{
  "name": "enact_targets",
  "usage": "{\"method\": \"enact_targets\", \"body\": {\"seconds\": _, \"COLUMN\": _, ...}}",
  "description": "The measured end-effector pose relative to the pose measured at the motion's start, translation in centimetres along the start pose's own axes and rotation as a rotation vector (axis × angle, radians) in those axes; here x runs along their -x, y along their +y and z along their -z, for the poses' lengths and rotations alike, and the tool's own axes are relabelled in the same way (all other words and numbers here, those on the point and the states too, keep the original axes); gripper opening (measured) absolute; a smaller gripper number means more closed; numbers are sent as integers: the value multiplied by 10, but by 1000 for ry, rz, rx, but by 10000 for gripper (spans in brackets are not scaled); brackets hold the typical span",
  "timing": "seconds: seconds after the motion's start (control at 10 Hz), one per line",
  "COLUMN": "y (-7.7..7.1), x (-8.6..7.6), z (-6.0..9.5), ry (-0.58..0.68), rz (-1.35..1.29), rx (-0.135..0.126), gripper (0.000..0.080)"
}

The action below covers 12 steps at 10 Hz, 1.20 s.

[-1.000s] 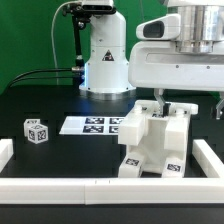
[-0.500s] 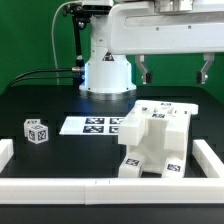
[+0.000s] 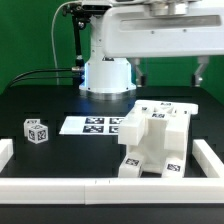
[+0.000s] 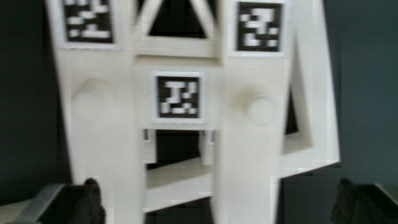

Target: Assemble chair

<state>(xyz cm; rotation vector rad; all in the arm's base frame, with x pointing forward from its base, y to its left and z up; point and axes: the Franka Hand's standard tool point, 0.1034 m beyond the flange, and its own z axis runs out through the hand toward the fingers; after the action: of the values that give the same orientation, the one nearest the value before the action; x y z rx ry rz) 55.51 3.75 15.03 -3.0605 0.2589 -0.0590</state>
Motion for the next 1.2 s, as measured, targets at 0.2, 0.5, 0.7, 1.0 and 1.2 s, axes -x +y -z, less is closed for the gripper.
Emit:
{"method": "enact_targets", "body": {"seconds": 0.2, "y": 46, "x": -10, "z": 7, "ry": 0, "rz": 151, "rx": -4, "gripper": 649}}
{"method": "enact_targets", "body": {"seconds": 0.5, "y": 54, "x": -11, "z": 7, "ry": -1, "rz": 157, "rx": -1, "gripper": 649}}
{"method": "enact_targets", "body": {"seconds": 0.7, "y": 56, "x": -11, "z": 6, "ry": -3, "rz": 156, "rx": -1, "gripper": 649}}
{"method": "enact_targets", "body": {"seconds": 1.0, "y": 117, "x": 17, "z": -17, "ry": -117, "rz": 254, "rx": -27, "gripper": 649}}
{"method": "enact_targets", "body": {"seconds": 1.2, "y": 133, "x": 31, "z": -28, "ry": -110, "rz": 222, "rx": -13, "gripper": 649}}
